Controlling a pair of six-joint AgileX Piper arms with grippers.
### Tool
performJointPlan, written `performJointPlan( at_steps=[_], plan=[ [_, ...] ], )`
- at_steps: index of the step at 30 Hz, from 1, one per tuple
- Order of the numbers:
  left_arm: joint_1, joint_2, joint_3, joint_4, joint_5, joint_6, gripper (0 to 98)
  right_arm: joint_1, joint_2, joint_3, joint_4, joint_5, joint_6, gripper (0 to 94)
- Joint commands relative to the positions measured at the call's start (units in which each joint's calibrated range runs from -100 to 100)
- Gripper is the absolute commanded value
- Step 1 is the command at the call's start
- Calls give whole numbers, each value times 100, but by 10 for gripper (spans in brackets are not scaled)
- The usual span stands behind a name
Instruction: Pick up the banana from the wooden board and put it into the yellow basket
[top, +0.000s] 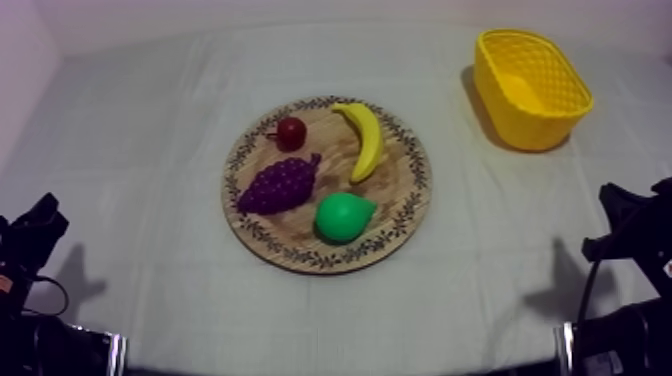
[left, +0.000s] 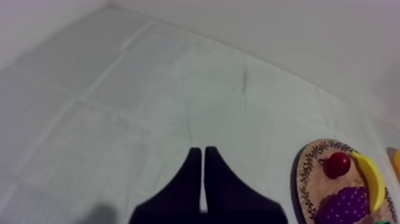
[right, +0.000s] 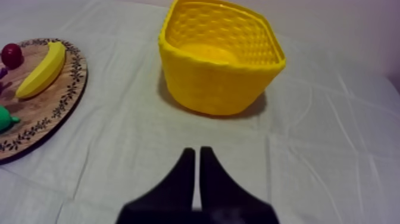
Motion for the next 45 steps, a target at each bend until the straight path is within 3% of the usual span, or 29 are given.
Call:
performJointPlan(
  at_steps=[1,22,34,45],
  plan=[
    [2,-5,-1,3,-1,1,1,1,-3,4,2,-1,2,4],
    [2,-5,-1,3,-1,1,1,-13,-3,4,2,-1,-162,4],
    [2,-5,-1,3,-1,1,1,4,50,1,-117,47,107,5],
    [2,-5,-1,3,-1,0,1,-362,1851,-1453,109,-76,38,6]
  ],
)
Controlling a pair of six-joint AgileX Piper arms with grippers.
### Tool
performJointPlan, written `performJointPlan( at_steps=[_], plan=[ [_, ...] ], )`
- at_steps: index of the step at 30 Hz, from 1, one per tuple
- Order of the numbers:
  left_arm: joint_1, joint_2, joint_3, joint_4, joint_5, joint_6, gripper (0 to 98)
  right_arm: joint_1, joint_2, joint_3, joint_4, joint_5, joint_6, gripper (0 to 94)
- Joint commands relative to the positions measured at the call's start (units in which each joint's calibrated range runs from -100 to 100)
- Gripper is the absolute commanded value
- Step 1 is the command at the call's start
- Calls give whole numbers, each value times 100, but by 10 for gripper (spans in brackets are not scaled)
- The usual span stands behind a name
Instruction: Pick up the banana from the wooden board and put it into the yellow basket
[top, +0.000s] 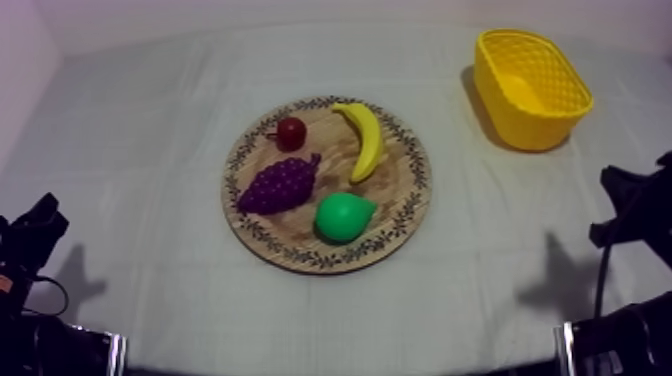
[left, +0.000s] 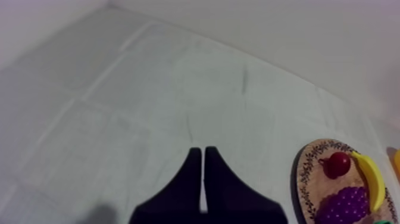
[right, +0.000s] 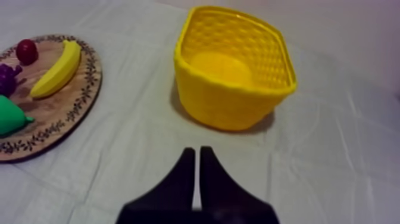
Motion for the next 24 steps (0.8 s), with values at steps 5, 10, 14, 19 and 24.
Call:
performJointPlan(
  at_steps=[5,10,14,19,24],
  plan=[
    [2,-5,-1,3,-1,1,1,-285,1595,-1533,110,-33,-66,6],
    [2,-5,-1,3,-1,1,1,-558,2546,-2611,207,143,-175,6],
    [2,-5,-1,3,-1,1,1,-858,3233,-3427,339,438,-352,6],
    [2,-5,-1,3,-1,1,1,-1293,3965,-4283,578,842,-659,6],
    [2,-5,-1,3,-1,1,1,-1765,4523,-5049,860,1362,-995,6]
  ],
)
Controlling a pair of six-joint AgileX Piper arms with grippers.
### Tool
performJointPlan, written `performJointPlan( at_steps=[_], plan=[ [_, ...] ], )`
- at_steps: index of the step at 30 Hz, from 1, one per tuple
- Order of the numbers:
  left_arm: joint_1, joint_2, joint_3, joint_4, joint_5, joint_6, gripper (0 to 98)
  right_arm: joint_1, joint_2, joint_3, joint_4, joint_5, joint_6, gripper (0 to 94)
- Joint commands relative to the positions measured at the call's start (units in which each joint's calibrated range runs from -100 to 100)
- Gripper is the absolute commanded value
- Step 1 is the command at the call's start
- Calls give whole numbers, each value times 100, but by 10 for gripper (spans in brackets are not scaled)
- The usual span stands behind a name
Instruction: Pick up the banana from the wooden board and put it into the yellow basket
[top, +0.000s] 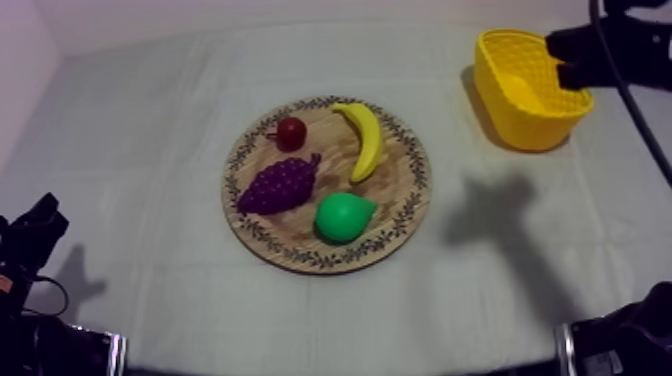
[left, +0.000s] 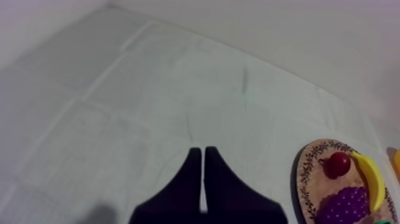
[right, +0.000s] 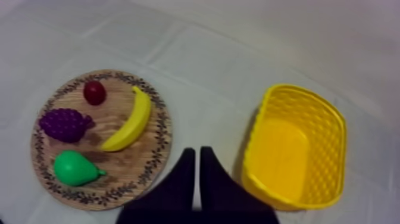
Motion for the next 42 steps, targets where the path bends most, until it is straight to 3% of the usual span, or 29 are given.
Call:
performJointPlan(
  at_steps=[1,16,20,28,42],
  plan=[
    [2,-5,-1,3,-1,1,1,-263,320,-528,81,288,-167,6],
    [2,-5,-1,3,-1,0,1,-1270,1922,-2552,918,1571,-1218,5],
    [2,-5,-1,3,-1,0,1,-1472,2395,-3002,1036,1978,-1329,5],
    [2,-5,-1,3,-1,-1,1,-1546,3243,-3861,1136,2479,-1422,18],
    [2,-5,-1,3,-1,1,1,-1332,4393,-4862,1003,2851,-1321,90]
  ],
)
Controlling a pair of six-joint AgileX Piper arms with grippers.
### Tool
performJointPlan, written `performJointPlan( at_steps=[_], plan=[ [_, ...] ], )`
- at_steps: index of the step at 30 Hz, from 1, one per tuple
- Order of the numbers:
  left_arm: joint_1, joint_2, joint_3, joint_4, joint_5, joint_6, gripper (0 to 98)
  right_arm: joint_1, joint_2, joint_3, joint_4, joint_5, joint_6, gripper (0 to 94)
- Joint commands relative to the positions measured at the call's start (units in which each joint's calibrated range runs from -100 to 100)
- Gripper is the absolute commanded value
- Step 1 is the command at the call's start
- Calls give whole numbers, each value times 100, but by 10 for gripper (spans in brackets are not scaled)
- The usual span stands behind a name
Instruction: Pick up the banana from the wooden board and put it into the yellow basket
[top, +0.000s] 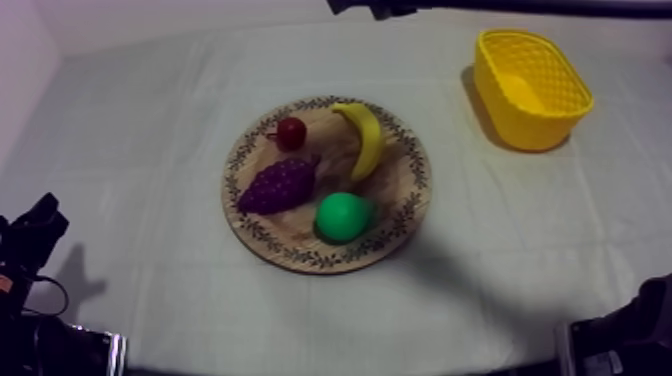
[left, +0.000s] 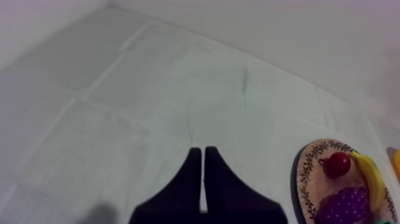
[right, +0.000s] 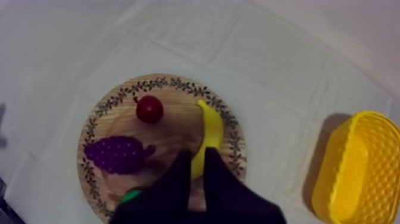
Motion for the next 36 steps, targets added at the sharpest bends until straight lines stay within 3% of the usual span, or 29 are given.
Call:
performJointPlan(
  at_steps=[1,3,8,12,19,36],
  plan=[
    [2,-5,-1,3,-1,1,1,23,84,-84,-21,-12,3,98],
    [2,-5,-1,3,-1,1,1,54,151,-149,-53,-16,-8,176],
    [2,-5,-1,3,-1,1,1,67,264,-187,-115,-11,-52,501],
    [2,-5,-1,3,-1,1,1,58,328,-201,-163,56,-82,606],
    [2,-5,-1,3,-1,0,1,42,501,-122,-173,126,-137,649],
    [2,-5,-1,3,-1,-1,1,170,1866,102,-238,-159,-329,634]
  ],
)
